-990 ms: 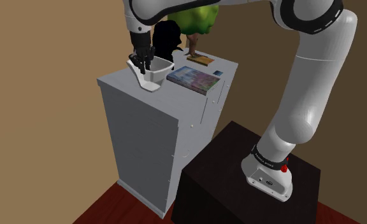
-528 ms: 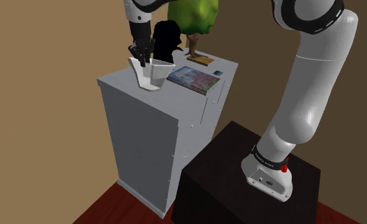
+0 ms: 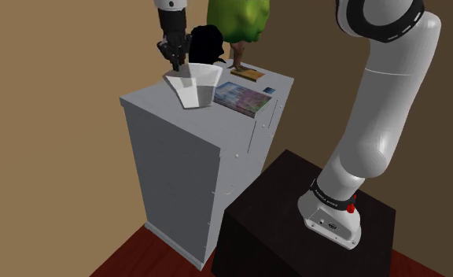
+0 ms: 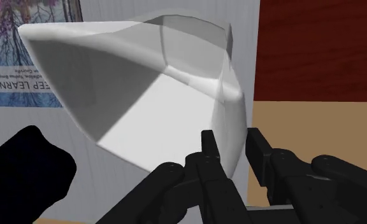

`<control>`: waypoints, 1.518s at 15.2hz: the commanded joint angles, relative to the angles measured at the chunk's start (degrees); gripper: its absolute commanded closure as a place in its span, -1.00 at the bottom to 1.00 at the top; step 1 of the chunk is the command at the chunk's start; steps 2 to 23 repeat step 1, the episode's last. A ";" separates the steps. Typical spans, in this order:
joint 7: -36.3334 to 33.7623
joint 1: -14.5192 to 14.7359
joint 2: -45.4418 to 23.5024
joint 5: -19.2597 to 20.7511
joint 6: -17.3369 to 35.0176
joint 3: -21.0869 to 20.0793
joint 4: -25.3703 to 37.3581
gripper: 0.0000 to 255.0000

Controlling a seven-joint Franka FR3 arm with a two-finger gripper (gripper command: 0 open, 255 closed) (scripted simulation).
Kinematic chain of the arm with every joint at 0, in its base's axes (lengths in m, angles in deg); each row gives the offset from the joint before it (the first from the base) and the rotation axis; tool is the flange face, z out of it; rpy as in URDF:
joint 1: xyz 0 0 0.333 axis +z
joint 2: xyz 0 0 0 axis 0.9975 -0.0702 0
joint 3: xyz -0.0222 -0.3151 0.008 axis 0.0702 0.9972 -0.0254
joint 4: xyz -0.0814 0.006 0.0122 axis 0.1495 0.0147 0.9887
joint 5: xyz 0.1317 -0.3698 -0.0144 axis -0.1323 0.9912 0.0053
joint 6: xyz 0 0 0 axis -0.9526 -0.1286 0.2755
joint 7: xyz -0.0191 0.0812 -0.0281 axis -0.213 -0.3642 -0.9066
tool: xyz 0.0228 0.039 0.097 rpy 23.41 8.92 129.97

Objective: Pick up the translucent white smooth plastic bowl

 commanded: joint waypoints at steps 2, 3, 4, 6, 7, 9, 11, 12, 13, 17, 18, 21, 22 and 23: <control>0.08 0.00 0.13 -0.02 -0.40 -0.01 0.33 1.00; 0.08 0.00 0.13 -0.02 -0.40 -0.01 0.33 1.00; 0.08 0.00 0.13 -0.02 -0.40 -0.01 0.33 1.00; 0.08 0.00 0.13 -0.02 -0.40 -0.01 0.33 1.00; 0.08 0.00 0.13 -0.02 -0.40 -0.01 0.33 1.00; 0.08 0.00 0.13 -0.02 -0.40 -0.01 0.33 1.00; 0.08 0.00 0.13 -0.02 -0.40 -0.01 0.33 1.00; 0.08 0.00 0.13 -0.02 -0.40 -0.01 0.33 1.00; 0.08 0.00 0.13 -0.02 -0.40 -0.01 0.33 1.00; 0.08 0.00 0.13 -0.02 -0.40 -0.01 0.33 1.00; 0.08 0.00 0.13 -0.02 -0.40 -0.01 0.33 1.00; 0.08 0.00 0.13 -0.02 -0.40 -0.01 0.33 1.00; 0.08 0.00 0.13 -0.02 -0.40 -0.01 0.33 1.00; 0.08 0.00 0.13 -0.02 -0.40 -0.01 0.33 1.00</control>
